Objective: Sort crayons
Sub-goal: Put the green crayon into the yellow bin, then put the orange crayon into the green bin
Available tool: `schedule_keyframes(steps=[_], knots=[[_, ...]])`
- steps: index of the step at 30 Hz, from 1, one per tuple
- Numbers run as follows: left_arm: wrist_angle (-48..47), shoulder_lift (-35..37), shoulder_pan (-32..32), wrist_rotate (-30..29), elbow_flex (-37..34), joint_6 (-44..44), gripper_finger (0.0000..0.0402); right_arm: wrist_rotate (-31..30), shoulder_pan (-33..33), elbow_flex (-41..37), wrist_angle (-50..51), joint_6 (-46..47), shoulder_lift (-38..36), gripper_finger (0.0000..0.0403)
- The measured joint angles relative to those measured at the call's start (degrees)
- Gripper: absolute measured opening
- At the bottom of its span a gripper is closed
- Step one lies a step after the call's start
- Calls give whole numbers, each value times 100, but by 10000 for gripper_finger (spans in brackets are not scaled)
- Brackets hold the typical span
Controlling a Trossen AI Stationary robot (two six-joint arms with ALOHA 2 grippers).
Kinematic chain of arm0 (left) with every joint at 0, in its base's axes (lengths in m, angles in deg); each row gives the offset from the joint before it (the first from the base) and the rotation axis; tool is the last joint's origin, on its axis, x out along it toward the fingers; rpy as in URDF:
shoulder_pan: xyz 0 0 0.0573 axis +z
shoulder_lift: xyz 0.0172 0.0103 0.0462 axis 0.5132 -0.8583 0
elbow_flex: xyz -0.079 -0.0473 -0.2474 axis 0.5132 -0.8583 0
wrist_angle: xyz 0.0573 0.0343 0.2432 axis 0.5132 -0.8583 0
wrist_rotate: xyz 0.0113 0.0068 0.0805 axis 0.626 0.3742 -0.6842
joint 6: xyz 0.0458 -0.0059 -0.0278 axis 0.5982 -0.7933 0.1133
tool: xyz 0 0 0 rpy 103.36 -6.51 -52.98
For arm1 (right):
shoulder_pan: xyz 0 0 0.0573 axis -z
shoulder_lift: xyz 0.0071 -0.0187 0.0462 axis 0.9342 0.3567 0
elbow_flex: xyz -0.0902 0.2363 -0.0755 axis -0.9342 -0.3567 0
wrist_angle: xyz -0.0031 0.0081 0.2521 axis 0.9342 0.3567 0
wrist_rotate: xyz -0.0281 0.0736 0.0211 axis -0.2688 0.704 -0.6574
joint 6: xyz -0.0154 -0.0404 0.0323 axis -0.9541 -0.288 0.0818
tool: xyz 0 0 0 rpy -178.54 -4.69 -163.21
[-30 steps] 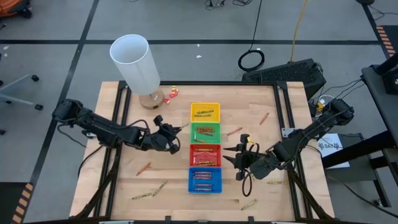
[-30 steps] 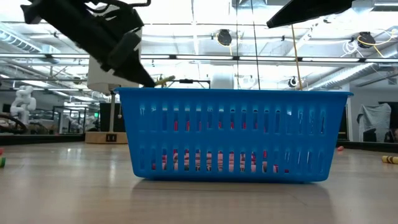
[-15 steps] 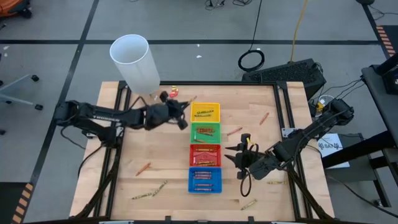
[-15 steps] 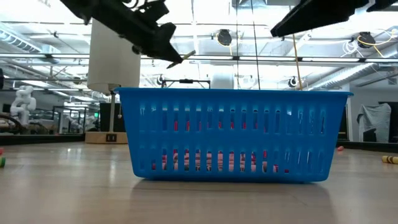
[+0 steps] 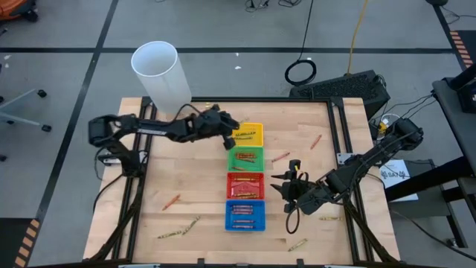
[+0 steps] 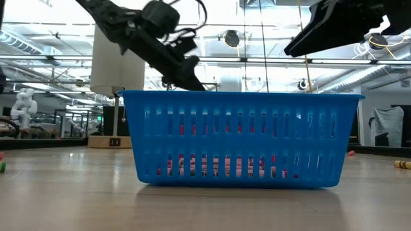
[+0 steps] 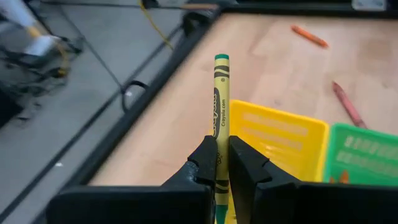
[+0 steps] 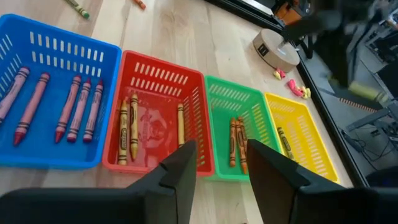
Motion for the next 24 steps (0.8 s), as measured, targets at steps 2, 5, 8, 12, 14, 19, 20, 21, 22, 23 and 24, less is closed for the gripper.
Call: schedule_keyframes(steps=[2,5,8,12,14,19,20,21,22,23,24], knots=[[7,-306,-6,157,164,7,19,-2,0,0,-22,20,0,125],[-19,-723,-4,190,372,52,19,0,0,0,-39,22,0,125],[-51,-1041,0,188,480,57,19,-1,0,0,-36,22,0,125],[-193,-1195,-7,210,496,336,19,0,0,0,-35,63,-1,125],[-229,-1195,1,240,496,401,22,0,0,0,-34,64,0,125],[-227,-1195,81,391,496,452,52,0,0,0,-35,62,0,125],[-227,-1195,83,419,496,455,61,-10,0,-1,-33,61,-1,125],[-223,-1195,79,442,496,455,71,-101,-1,0,-16,68,0,125],[-221,-1195,72,456,496,455,81,-249,-2,-2,34,111,0,125],[-221,-1195,70,461,496,455,92,-411,-2,-2,111,174,-2,125],[-223,-1195,68,458,496,456,102,-581,0,-2,211,266,-2,125]])
